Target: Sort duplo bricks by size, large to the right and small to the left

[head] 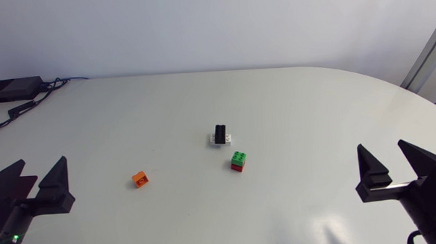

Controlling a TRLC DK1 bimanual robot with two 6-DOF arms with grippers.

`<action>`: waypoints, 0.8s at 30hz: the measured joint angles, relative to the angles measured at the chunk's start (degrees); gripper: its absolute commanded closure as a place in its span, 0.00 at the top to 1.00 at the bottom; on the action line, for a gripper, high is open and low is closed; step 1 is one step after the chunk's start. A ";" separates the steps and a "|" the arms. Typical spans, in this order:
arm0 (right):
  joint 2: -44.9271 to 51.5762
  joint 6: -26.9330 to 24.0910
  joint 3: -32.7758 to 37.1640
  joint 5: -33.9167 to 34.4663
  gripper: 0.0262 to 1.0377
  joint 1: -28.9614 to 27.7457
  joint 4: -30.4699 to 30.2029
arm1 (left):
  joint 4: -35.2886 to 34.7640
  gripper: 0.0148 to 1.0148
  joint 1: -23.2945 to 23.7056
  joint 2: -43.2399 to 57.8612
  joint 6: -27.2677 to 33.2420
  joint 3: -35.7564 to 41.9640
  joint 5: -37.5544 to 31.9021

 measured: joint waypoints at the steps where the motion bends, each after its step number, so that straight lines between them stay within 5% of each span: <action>1: 0.09 0.00 0.24 0.00 0.97 0.07 -0.55 | -0.46 0.96 -0.46 0.11 -0.02 0.74 0.00; 17: 32.41 0.28 19.58 -0.72 0.97 6.10 -2.62 | -7.28 0.93 -7.65 32.98 -2.99 21.62 -0.07; 24: 46.14 5.07 26.60 -5.25 0.97 6.73 -6.38 | -9.99 0.90 -11.74 53.88 -2.75 30.97 -0.04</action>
